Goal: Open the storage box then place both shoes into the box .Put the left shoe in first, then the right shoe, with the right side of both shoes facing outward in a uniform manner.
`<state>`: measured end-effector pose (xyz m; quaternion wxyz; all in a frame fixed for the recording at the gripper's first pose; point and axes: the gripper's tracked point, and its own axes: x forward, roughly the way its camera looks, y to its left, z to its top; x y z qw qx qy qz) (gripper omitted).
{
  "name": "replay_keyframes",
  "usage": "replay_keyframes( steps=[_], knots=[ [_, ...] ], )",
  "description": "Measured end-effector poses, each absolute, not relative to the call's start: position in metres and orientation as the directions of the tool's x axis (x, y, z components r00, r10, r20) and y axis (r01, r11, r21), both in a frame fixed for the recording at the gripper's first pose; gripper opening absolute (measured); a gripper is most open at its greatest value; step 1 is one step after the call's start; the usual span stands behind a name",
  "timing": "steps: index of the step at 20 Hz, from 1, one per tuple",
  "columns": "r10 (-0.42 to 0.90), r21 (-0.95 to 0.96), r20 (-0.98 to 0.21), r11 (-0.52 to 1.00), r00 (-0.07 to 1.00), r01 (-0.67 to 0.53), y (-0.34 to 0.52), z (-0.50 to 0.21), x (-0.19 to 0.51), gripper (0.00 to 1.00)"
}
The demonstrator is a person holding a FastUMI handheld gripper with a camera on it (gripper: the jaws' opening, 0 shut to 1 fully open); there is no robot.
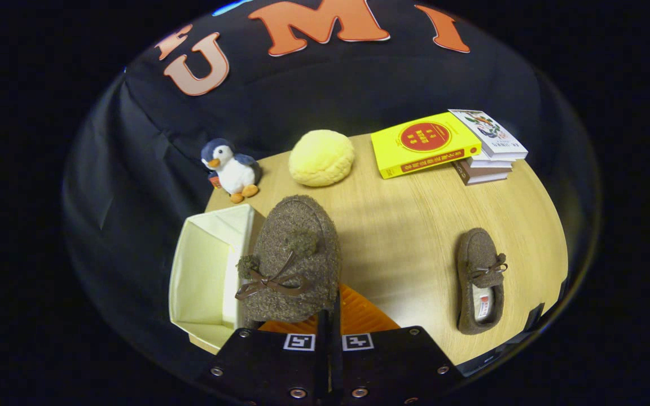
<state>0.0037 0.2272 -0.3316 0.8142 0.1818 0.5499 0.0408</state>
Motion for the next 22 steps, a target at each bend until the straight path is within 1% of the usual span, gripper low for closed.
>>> replay_keyframes(
  steps=[4,8,13,17,22],
  knots=[
    [0.312,0.381,-0.853,0.920,0.418,0.090,0.282,-0.297,0.022,0.03],
    [0.348,0.397,-0.852,0.916,0.392,0.049,0.350,-0.301,0.031,0.03],
    [0.361,0.392,-0.875,0.919,0.322,0.035,0.417,-0.338,0.031,0.03],
    [0.337,0.359,-0.904,0.933,0.263,0.040,0.444,-0.375,0.026,0.03],
    [0.288,0.311,-0.939,0.945,0.189,0.106,0.456,-0.432,0.021,0.03]
  ],
)
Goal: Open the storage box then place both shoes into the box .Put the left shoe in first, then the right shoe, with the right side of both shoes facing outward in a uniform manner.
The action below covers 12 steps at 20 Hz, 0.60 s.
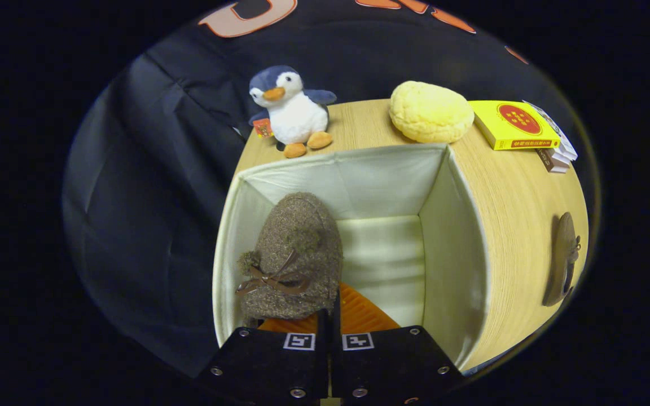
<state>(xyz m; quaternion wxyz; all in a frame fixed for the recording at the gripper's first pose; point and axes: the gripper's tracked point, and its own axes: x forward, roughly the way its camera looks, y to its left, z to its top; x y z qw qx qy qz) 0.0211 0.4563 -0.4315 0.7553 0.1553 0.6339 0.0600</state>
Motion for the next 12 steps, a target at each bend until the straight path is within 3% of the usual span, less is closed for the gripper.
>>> replay_keyframes(
  steps=[5,7,10,12],
  knots=[
    [0.299,0.312,-0.946,0.945,0.123,0.101,0.471,-0.466,0.011,0.05],
    [0.348,0.354,-0.935,0.931,0.075,0.093,0.479,-0.461,-0.001,0.16],
    [0.425,0.435,-0.896,0.898,0.128,0.061,0.482,-0.434,0.010,0.51],
    [0.496,0.506,-0.854,0.862,0.154,0.033,0.478,-0.403,0.008,0.64]
  ],
)
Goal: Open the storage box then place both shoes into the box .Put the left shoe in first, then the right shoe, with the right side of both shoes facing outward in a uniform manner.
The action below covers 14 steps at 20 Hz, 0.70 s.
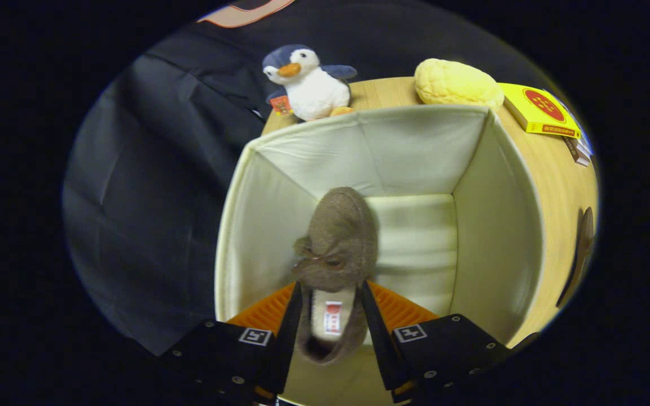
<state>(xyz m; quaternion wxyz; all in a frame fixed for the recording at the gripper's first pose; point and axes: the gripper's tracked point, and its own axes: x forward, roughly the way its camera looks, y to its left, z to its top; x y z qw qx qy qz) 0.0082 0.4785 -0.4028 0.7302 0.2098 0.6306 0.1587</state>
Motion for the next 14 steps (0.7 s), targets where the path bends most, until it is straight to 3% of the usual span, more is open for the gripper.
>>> replay_keyframes(
  steps=[2,8,14],
  knots=[
    [0.543,0.553,-0.818,0.833,0.191,-0.001,0.468,-0.371,0.009,0.76],
    [0.590,0.592,-0.729,0.798,0.347,-0.113,0.385,-0.282,0.010,0.88],
    [0.420,0.428,-0.780,0.899,0.465,-0.095,0.234,-0.292,-0.002,0.93]
  ],
)
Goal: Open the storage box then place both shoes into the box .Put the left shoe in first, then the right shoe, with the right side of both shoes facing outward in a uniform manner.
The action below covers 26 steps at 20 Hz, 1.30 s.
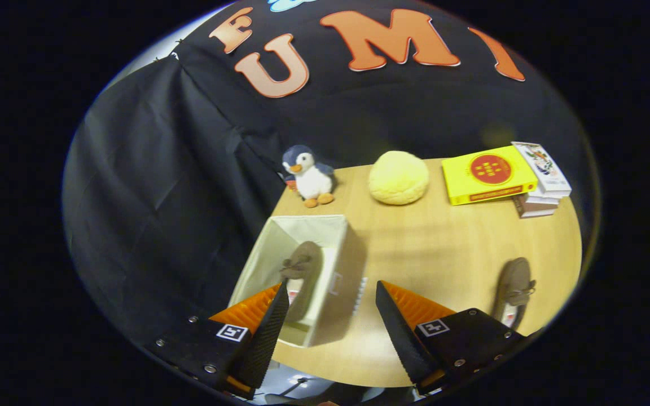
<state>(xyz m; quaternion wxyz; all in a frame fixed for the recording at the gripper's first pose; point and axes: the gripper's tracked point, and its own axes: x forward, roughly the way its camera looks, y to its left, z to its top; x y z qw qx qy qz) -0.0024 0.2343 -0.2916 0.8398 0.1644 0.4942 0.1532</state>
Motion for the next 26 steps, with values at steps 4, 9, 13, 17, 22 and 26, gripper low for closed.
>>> replay_keyframes(
  steps=[4,9,13,17,22,26],
  knots=[
    [0.333,0.347,-0.820,0.936,0.466,-0.059,0.159,-0.312,-0.027,0.96],
    [0.245,0.286,-0.864,0.958,0.441,0.028,0.075,-0.356,-0.056,0.97],
    [0.166,0.215,-0.910,0.972,0.380,0.091,0.017,-0.403,-0.079,0.98],
    [0.127,0.177,-0.938,0.975,0.321,0.131,-0.018,-0.447,-0.094,0.97],
    [0.094,0.139,-0.959,0.978,0.269,0.154,-0.043,-0.501,-0.094,0.89],
    [0.057,0.094,-0.965,0.986,0.255,0.138,-0.050,-0.531,-0.090,0.72]
  ],
)
